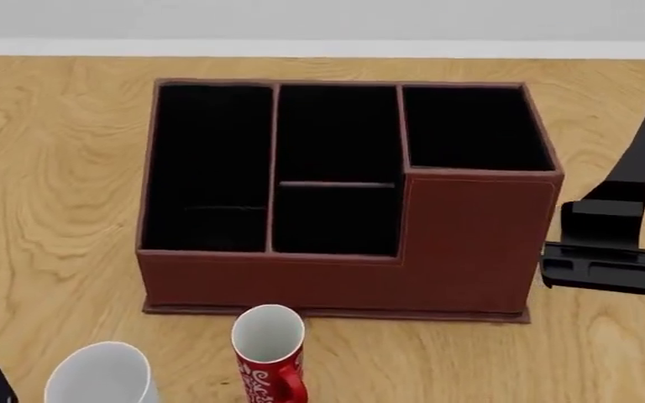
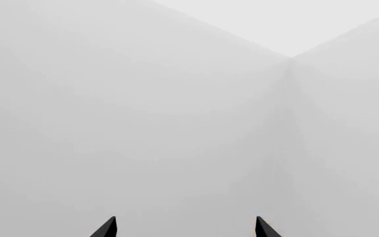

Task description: Pick up the white mug and place it to the right of the caddy.

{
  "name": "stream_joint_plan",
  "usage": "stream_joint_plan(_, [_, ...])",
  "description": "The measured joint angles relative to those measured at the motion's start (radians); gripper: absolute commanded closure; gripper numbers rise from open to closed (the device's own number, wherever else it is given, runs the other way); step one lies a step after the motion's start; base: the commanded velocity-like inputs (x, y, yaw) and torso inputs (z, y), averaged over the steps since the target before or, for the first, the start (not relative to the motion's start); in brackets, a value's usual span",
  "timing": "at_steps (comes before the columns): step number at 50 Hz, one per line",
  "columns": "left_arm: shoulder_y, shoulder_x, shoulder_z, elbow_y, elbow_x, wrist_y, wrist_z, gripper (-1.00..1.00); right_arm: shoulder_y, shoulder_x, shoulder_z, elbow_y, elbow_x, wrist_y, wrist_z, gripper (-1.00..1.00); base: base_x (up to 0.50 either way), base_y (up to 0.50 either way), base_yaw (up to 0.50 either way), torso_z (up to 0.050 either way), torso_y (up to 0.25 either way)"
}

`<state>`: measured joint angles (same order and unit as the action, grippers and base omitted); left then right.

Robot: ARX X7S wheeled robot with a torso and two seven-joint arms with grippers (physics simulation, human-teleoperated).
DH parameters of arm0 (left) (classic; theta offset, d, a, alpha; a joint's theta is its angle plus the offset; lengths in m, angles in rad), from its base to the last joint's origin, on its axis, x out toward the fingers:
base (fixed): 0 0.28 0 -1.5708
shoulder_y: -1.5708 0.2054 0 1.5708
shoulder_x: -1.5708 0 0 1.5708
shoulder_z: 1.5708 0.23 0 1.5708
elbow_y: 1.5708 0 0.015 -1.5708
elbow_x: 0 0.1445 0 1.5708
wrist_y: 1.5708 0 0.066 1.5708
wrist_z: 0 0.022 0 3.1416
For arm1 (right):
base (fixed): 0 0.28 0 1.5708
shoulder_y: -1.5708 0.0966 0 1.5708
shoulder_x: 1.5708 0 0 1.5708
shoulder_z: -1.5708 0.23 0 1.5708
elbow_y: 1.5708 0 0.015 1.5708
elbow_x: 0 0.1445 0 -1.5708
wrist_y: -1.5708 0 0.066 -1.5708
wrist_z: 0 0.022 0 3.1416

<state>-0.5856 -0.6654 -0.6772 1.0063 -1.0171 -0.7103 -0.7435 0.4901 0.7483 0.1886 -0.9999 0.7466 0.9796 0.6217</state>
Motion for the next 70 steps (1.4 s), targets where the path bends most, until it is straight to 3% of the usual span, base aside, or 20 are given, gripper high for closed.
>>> stream_joint_plan(12, [0.000,-0.026,0.001,0.002,-0.016,0.002,-0.025,-1.00,-0.006,0.011,-0.017,0.004,-0.008,-0.022,0.009,-1.00,0.00,0.00,0.00,0.000,-0.009])
stream_joint_plan(42, [0.012,-0.085,-0.002,0.009,-0.043,0.019,-0.072,-1.00,0.010,0.042,-0.040,0.006,0.020,-0.039,0.034,-1.00,0.00,0.00,0.00,-0.002,-0.196])
stream_joint_plan(54, [0.035,-0.110,-0.043,0.019,-0.091,0.039,-0.095,-1.00,0.030,0.053,-0.052,0.009,0.039,-0.038,0.041,-1.00,0.00,0.00,0.00,0.000,0.000])
stream_joint_plan(70, [0.038,-0.129,-0.026,0.014,-0.078,0.079,-0.106,-1.00,0.189,0.069,-0.091,0.038,0.234,0.003,-0.030,-1.00,0.00,0.00,0.00,0.000,0.000])
